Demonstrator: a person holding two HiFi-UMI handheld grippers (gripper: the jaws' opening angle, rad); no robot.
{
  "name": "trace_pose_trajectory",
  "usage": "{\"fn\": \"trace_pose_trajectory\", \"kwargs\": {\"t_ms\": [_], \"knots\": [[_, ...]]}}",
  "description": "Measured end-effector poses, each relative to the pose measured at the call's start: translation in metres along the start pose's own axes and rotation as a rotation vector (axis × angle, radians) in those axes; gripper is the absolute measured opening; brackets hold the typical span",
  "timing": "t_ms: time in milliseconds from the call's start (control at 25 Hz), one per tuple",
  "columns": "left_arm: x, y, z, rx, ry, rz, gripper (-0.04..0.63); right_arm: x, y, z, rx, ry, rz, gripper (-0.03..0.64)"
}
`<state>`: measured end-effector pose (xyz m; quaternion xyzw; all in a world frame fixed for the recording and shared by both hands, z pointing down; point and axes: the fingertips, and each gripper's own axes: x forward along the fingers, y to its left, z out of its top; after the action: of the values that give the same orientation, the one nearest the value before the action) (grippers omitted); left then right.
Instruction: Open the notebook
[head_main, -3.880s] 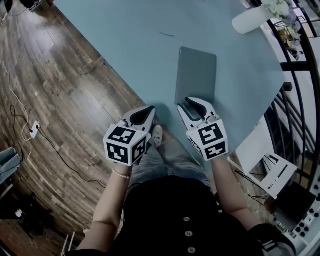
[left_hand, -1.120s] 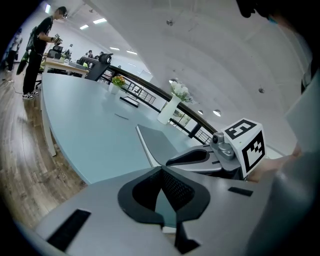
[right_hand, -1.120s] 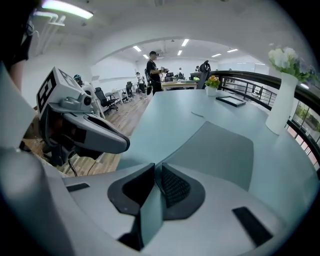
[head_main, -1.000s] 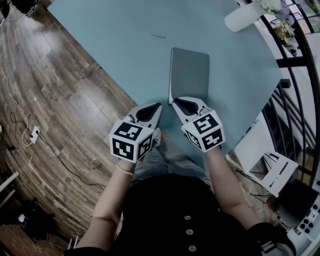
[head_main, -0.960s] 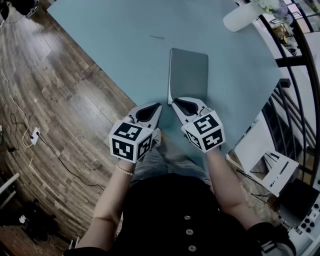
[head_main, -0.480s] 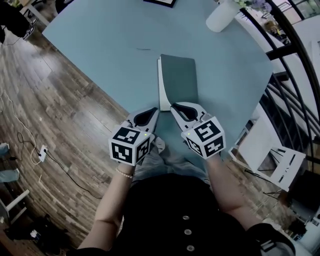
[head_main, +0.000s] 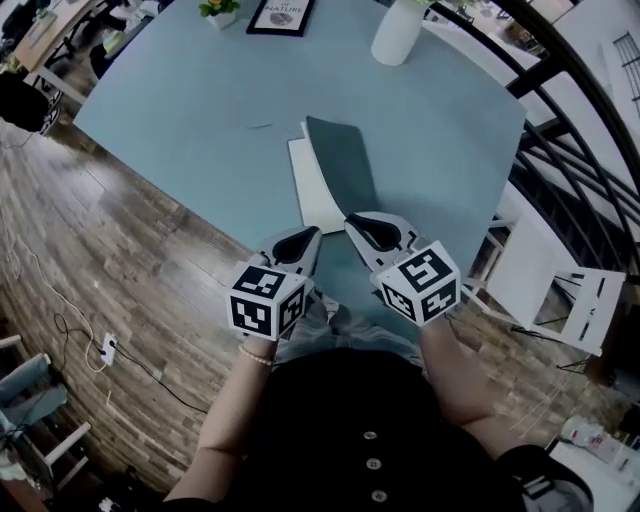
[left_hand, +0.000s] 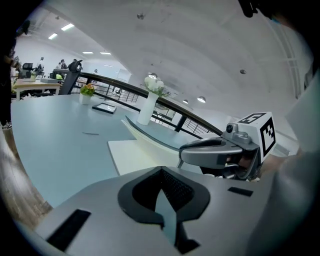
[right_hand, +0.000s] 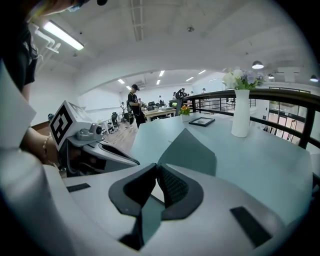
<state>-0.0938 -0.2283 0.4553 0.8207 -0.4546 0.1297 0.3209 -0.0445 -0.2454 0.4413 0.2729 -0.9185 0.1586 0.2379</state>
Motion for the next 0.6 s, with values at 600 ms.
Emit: {"fn": "trace_pose_trajectory", "kwargs": {"t_ms": [600], "knots": [[0.047,-0.020,0.021,0.088,0.043,-0.101,0.017,-0.035,-0.052,0.000,0.109,-0.081,-0.147,0.029]]}}
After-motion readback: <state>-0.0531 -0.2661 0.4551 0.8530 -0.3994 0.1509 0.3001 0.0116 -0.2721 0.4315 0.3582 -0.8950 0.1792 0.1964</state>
